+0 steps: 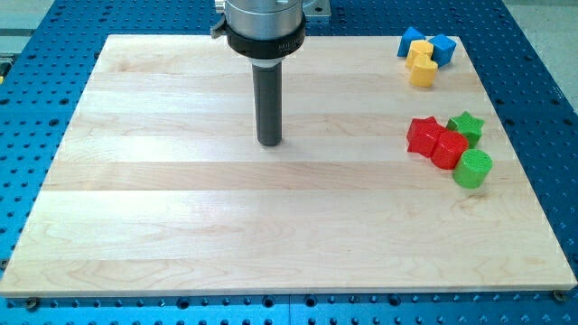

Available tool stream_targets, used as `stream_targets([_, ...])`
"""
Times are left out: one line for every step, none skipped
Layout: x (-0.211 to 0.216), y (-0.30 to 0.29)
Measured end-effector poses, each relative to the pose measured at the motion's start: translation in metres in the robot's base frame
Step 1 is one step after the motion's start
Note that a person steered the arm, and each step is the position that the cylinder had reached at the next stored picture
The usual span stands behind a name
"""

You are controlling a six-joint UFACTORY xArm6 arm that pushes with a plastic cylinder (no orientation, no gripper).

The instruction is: Separate the red blocks from the green blocks

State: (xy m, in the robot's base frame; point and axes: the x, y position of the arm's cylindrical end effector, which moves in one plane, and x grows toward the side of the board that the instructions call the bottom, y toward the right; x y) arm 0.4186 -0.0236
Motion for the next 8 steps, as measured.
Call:
stream_targets([0.000,0.000])
stream_targets([-0.004,0.000])
stream_targets([-0.009,0.005])
stream_targets([-0.029,0.005])
stream_targets([-0.031,0.025])
stream_targets([-0.021,0.092])
stream_targets([-0.035,0.133])
stream_targets([-0.068,0.214])
